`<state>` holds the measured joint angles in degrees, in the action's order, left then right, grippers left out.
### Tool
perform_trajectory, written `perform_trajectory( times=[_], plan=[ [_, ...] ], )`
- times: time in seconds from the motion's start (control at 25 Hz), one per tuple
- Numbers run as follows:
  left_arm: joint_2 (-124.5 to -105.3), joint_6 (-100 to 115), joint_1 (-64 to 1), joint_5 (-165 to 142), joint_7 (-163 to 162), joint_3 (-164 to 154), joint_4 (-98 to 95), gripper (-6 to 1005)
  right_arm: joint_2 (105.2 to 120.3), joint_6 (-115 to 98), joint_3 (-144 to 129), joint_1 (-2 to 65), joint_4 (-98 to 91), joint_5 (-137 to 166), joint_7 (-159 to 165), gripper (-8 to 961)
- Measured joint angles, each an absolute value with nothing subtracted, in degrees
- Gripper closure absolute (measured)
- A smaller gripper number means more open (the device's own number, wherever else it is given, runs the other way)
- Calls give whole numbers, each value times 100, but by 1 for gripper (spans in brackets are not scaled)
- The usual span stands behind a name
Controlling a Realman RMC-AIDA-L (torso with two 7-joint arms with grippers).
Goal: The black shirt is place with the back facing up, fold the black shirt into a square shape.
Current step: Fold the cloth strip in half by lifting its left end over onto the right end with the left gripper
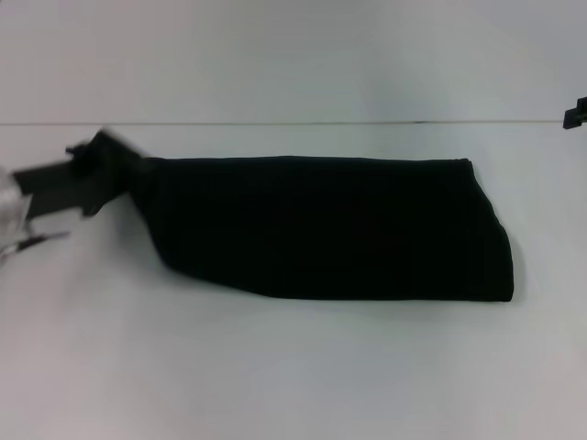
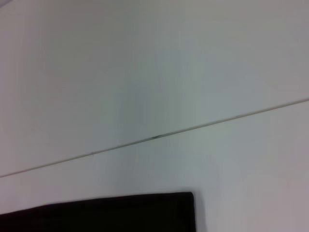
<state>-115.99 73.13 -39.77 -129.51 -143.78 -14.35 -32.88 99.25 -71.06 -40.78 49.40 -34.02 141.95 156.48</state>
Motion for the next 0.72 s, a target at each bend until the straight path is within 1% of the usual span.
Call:
perform_trajectory(
  times=[0.2,0.28,0.36,0.4,0.44,0.56,0.64,0.72],
  plan=[
    [-11692,7537,-4659,-12856,-14356,-1642,-3307,987,9937,-7124,-4078,4961,-3402,14179,15642,282],
    [-11769,7546,-4926,-12854,-14348,-1873,-3306,987,9939,-7126,-4078,4975,-3402,14177,15641,282],
    [-11886,7517,-5182,-12852,-14321,-2170,-3303,987,9946,-7131,-4078,4996,-3402,14176,15633,282],
    [-11977,7467,-5322,-12852,-14286,-2333,-3289,987,9950,-7128,-4078,5004,-3402,14176,15631,282],
    [-12018,7439,-5382,-12852,-14268,-2410,-3279,986,9955,-7124,-4078,5013,-3402,14176,15629,282],
    [-12338,7068,-5733,-12850,-14106,-2966,-3157,986,9972,-7096,-4086,5032,-3402,14176,15628,282],
    [-12446,6715,-5925,-12785,-13945,-3383,-2849,986,9985,-7089,-4107,5048,-3402,14176,15625,282],
    [-12465,6168,-6215,-12480,-13483,-3788,-2059,985,9999,-7079,-4121,5062,-3401,14177,15622,283]
  ],
)
